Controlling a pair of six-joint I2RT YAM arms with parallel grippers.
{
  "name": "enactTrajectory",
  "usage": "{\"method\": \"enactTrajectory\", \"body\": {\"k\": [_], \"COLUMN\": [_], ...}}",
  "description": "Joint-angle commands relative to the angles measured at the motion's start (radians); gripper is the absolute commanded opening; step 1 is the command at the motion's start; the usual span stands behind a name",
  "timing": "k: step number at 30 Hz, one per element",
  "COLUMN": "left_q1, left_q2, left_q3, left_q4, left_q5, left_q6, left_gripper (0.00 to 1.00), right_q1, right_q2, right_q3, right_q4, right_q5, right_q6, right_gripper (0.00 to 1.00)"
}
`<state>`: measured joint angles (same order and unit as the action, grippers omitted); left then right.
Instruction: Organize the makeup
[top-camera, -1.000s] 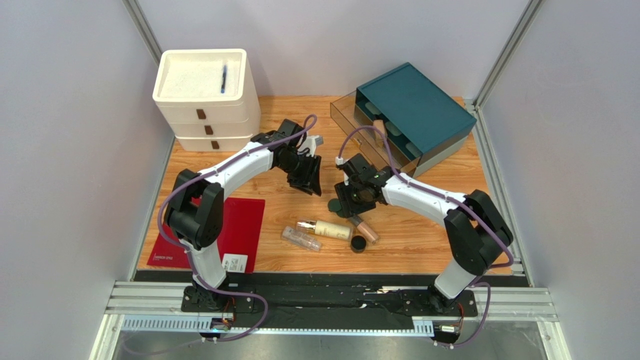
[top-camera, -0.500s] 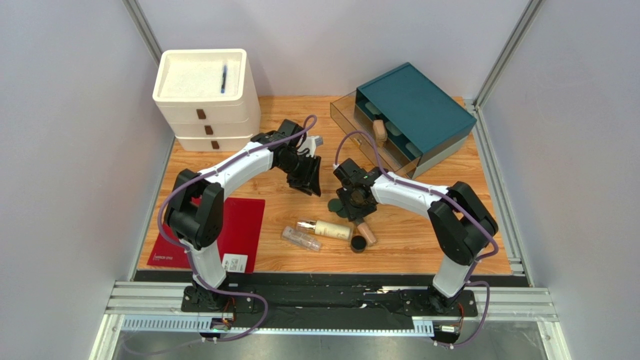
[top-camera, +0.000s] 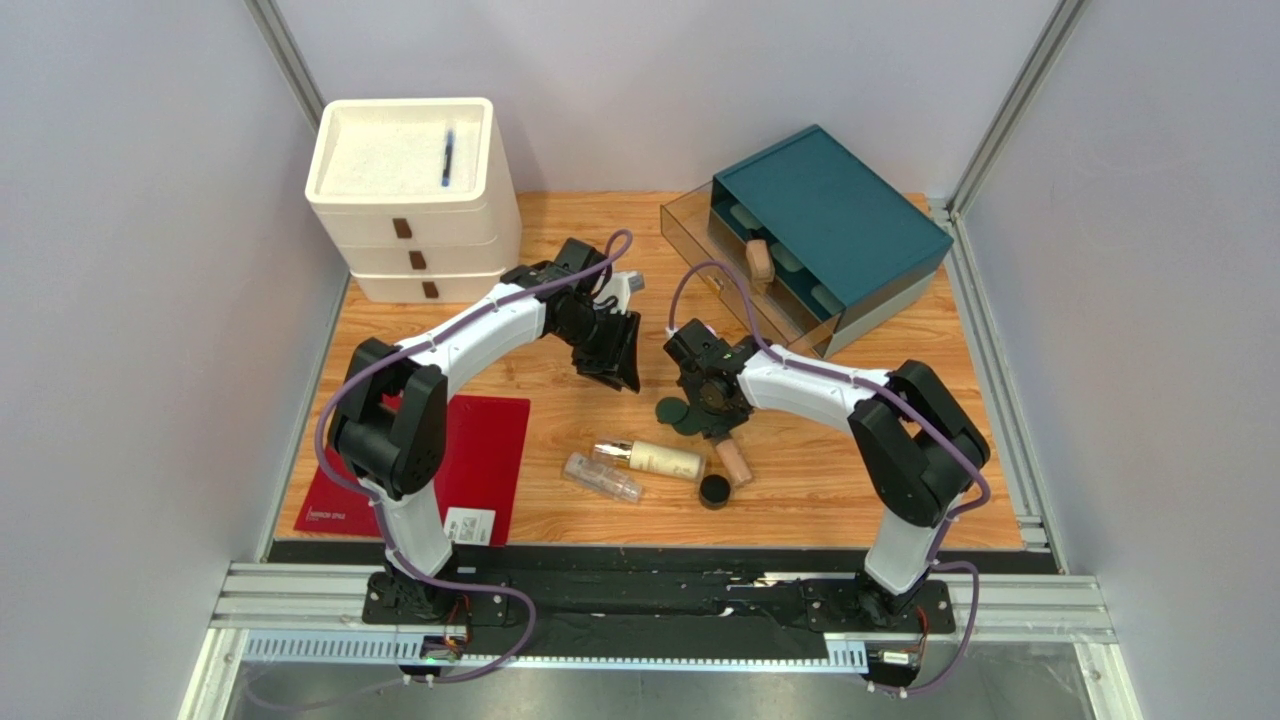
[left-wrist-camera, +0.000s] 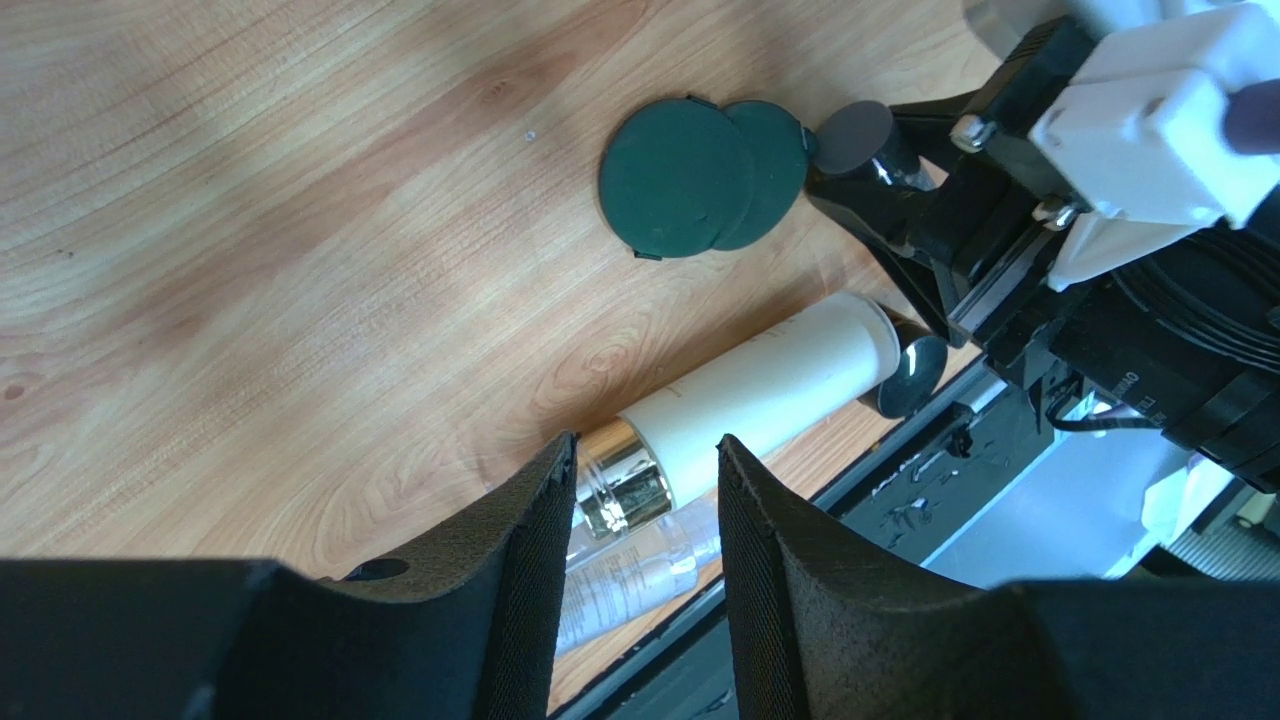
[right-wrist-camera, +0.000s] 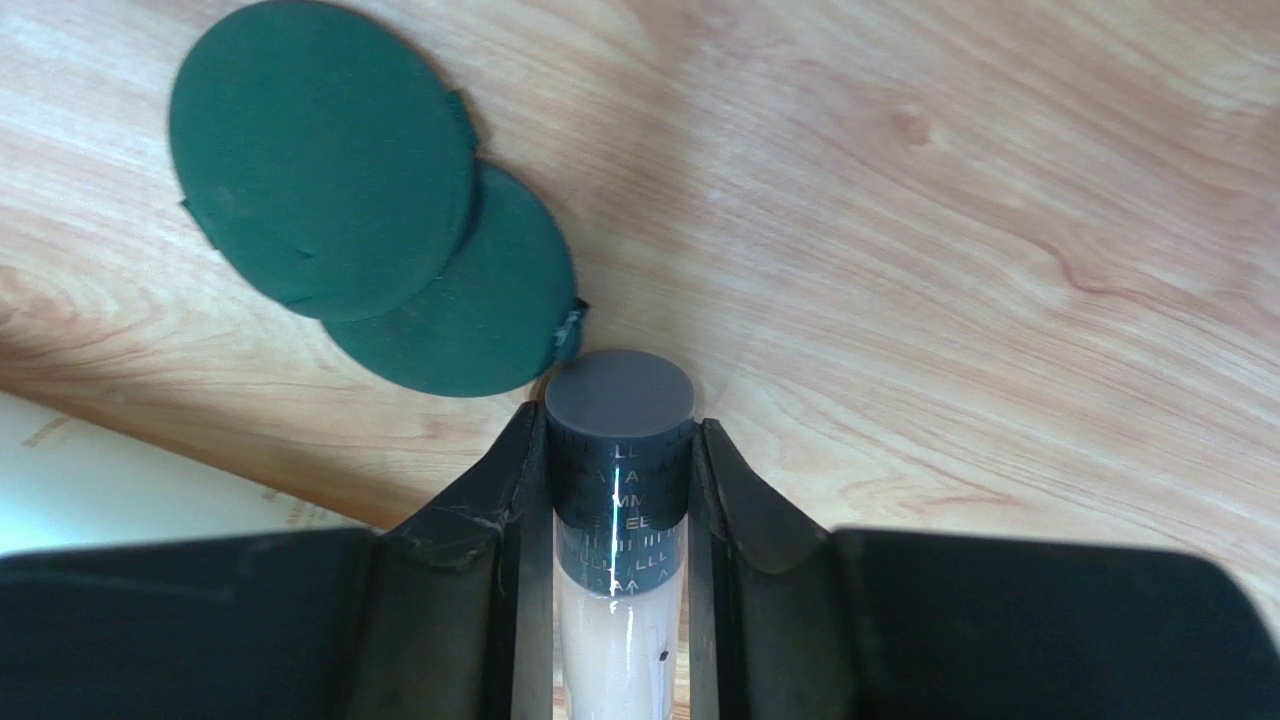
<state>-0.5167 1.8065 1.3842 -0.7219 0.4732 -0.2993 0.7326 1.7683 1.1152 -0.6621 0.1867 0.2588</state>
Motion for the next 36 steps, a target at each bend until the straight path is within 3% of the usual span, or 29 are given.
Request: {"method": "enactTrajectory", "body": {"k": [1,7,15,27,36], "left_q1": [0.003,0.003,0.003,0.003,0.003], "left_q2": [-0.026,-0.024,-0.015,-0.021,-0.024], "left_q3": [0.045,0.05,0.047,0.041,0.05], "left_q4": [-0.005,-0.011,-0.005,-0.005,-0.01], "left_q5": [0.001,-0.002,-0.015,-0.01,-0.018], "left_q6": [0.015,0.019,0.009,0.011,0.02], "left_gripper": [0.46,0.46,0.46,0.46,0.46], "right_q1": [0.002,0.002,-0.012,-0.241,-0.312], "right_q2": [-0.076,-0.207,-0.316,-0.1,0.045], "right_q3": [-0.003,0.04,0.204,0.612,0.686], "right_q4": [0.032,-0.004,0.032,0.038,0.012], "right_q5": [0.088,0.183,0.172,0.115,0.088], "right_q6": [-0.024,-0.067,-0.174,-0.254,-0.316], "right_gripper": [0.0,0.0,0.0,0.0,0.0]}}
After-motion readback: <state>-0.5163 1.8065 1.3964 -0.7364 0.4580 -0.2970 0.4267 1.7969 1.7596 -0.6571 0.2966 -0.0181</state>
